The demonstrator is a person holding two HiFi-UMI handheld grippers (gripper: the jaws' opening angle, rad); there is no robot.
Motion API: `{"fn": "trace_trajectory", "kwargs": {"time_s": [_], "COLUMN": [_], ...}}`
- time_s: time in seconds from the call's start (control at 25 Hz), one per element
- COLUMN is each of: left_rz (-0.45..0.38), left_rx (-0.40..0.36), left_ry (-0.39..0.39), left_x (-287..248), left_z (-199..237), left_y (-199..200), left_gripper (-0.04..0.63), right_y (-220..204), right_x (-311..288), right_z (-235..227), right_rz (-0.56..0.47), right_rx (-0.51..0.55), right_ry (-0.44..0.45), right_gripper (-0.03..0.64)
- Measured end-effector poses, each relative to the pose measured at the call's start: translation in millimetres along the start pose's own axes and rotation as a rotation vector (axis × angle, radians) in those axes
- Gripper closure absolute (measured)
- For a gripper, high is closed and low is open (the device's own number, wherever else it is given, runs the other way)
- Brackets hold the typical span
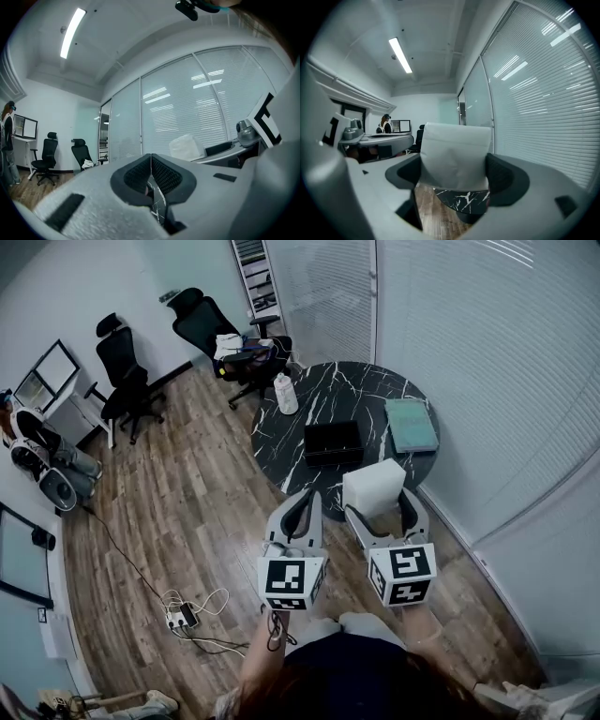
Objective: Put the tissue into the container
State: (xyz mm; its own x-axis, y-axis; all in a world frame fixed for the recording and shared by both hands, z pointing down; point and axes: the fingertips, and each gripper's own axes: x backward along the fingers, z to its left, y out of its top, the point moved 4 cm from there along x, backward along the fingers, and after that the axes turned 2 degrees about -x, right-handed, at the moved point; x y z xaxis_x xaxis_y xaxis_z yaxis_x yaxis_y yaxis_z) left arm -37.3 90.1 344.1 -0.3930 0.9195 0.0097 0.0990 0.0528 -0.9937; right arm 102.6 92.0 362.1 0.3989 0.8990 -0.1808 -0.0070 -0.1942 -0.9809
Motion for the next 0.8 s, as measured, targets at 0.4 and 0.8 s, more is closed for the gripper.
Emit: {"fn": "trace_trajectory", "kwargs": {"time_s": [0.4,0.8], "left_rz": [0.018,0.030], "left_rx": [-0.016,-0.008], "left_ry": [0.037,0.047], "left_x": [-22.6,-50.5], "left_z": [-9.6,2.5], "left_y": [-7.1,-14.0], "left_gripper": [0.566,0.566], "right_y": [-4.1,-3.3], "right_x": [-22.5,-51.9], "right_z": [-24.6,-33.7], "right_rz": [0.019,0.023], "right_rx": [-0.010,-0.017], "right_ry": [0.058,0.079], "right_gripper": [0.199,0.199]}}
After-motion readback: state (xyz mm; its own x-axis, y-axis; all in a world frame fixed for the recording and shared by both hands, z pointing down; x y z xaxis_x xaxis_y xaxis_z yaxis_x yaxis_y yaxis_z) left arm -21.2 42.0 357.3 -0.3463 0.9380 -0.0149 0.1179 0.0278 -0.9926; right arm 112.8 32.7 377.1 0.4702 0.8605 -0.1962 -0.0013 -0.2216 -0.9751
